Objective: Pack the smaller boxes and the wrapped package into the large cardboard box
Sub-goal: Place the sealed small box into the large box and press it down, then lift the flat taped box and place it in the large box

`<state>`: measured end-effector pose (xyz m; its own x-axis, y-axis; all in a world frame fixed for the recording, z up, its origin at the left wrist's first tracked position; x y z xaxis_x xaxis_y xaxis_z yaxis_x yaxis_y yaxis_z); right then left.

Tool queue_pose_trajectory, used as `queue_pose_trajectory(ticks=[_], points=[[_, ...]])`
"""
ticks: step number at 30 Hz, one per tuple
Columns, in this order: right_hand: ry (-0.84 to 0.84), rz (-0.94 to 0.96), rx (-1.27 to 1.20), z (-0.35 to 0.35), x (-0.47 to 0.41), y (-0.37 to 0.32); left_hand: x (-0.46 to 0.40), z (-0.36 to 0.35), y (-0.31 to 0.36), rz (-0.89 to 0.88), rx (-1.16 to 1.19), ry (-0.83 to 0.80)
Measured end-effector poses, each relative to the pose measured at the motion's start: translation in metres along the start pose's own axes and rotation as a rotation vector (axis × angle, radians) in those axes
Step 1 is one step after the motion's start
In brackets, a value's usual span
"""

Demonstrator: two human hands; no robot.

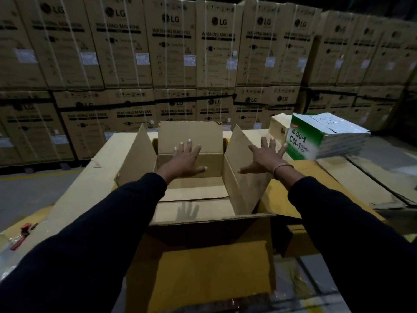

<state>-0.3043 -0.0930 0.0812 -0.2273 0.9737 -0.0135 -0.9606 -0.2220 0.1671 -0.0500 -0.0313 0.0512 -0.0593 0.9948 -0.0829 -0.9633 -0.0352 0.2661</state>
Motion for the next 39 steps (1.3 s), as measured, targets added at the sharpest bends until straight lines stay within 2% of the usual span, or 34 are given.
queue_pose_trajectory(ticks=[7, 10, 15, 23, 30, 39], points=[[0.016, -0.038, -0.301, -0.029, 0.039, 0.099, 0.020, -0.021, 0.138, -0.211, 0.208, 0.116], [0.004, -0.089, -0.363, -0.055, 0.059, 0.147, 0.026, -0.036, 0.196, -0.303, 0.195, 0.140], [-0.052, -0.165, -0.416, -0.104, 0.089, 0.220, 0.025, -0.084, 0.272, -0.381, 0.156, 0.077], [-0.113, -0.257, -0.458, -0.172, 0.113, 0.295, -0.001, -0.152, 0.343, -0.326, 0.126, -0.099], [-0.101, -0.294, -0.461, -0.206, 0.087, 0.328, -0.067, -0.202, 0.378, -0.249, 0.121, -0.206], [-0.068, -0.152, -0.348, -0.241, 0.012, 0.358, -0.201, -0.263, 0.414, -0.132, 0.143, -0.268]])
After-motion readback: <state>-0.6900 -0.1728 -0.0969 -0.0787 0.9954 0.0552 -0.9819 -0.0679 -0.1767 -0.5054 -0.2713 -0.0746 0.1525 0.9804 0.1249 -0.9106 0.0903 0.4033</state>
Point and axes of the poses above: each hand's wrist, its own x-axis away from the middle knuckle, its own z-axis out of the back of the hand, y = z × x, the point moved 7 cm from there along -x, towards the middle knuckle, and after that the axes turned 10 degrees about x, right-handed, at the moved point
